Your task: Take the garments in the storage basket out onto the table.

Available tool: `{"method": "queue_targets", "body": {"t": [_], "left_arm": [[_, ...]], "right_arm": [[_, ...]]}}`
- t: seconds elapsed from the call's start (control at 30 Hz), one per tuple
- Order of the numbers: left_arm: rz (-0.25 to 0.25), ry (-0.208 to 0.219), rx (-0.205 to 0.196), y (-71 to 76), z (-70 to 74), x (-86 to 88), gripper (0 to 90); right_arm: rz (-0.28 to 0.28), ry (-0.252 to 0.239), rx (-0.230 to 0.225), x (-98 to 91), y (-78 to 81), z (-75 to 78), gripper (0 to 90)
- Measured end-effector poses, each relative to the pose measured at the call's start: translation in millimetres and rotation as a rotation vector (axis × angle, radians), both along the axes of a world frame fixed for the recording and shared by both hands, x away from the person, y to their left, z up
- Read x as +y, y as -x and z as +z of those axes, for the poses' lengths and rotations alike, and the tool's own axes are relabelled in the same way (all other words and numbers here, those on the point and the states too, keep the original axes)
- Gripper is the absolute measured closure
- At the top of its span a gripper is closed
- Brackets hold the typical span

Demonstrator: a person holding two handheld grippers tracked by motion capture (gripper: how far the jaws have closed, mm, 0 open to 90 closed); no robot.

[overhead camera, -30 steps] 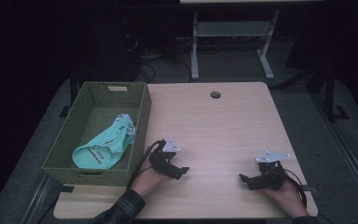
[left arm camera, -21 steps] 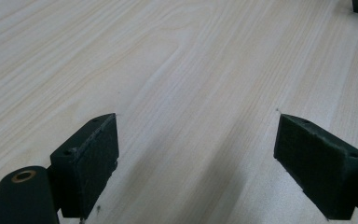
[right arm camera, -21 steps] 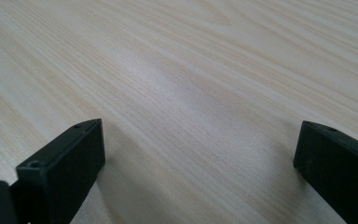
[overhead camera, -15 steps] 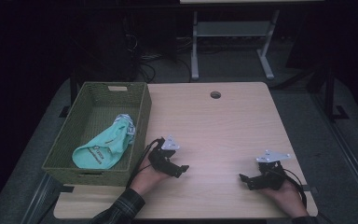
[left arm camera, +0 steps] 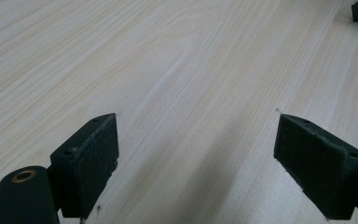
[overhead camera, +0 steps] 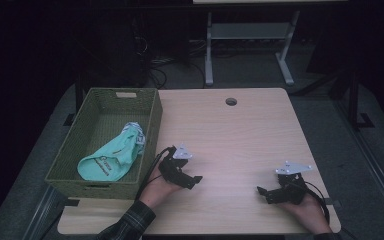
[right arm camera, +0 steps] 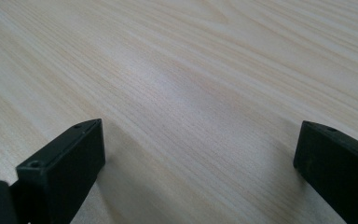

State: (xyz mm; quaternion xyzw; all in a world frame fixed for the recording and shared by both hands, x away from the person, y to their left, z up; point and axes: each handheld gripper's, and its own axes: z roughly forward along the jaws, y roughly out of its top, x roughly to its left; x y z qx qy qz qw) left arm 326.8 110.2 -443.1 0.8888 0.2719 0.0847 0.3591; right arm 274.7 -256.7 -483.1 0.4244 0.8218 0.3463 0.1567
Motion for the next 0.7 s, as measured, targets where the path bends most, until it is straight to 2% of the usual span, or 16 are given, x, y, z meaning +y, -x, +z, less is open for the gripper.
{"method": "queue_targets", "body": {"t": [0.2,0.47,0.57,0.7], "left_arm": [[0.01,0.013,-0.001,1.3,3.9,-0.1,13.3],[0.011,0.019,-0.006,2.7,7.2,0.5,13.3],[0.001,0.004,-0.005,2.2,8.1,0.1,13.3],[0.003,0.015,0.001,2.3,10.6,0.0,13.3]], "right_arm": [[0.0,-0.002,0.0,-0.3,-0.1,0.0,1.4],[-0.001,0.0,0.0,0.1,0.0,-0.1,1.4],[0.0,0.0,0.0,0.1,-0.1,-0.1,1.4],[-0.001,0.0,0.0,0.2,0.0,-0.1,1.4]]}}
